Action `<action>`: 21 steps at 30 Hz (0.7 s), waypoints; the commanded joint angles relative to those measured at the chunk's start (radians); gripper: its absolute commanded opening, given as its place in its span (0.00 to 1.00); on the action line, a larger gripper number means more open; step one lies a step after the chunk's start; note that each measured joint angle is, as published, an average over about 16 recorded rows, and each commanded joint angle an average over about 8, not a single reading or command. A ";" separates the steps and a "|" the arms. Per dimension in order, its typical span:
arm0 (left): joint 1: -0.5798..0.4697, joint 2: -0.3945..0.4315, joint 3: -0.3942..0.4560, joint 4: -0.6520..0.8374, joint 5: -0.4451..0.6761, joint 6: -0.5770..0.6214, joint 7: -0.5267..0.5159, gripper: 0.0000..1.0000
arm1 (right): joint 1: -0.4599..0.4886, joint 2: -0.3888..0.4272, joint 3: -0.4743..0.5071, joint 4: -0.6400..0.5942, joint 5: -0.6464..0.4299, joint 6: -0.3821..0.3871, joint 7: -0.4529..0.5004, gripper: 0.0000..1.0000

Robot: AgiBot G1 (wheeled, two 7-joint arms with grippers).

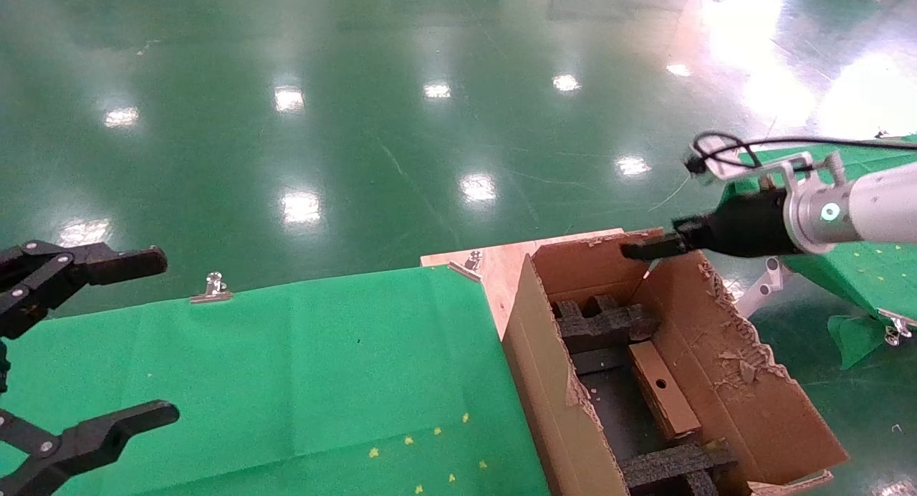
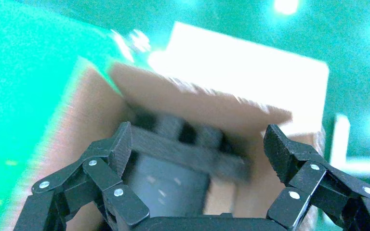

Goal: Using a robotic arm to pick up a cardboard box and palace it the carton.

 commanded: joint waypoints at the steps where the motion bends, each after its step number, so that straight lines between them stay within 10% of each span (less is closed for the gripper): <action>1: 0.000 0.000 0.000 0.000 0.000 0.000 0.000 1.00 | 0.047 0.037 0.018 0.076 0.003 -0.006 -0.020 1.00; 12: 0.000 0.000 0.000 0.000 0.000 0.000 0.000 1.00 | 0.098 0.138 0.109 0.217 0.199 -0.204 -0.051 1.00; 21: 0.000 0.000 0.000 0.000 0.000 0.000 0.000 1.00 | 0.088 0.136 0.120 0.213 0.211 -0.214 -0.053 1.00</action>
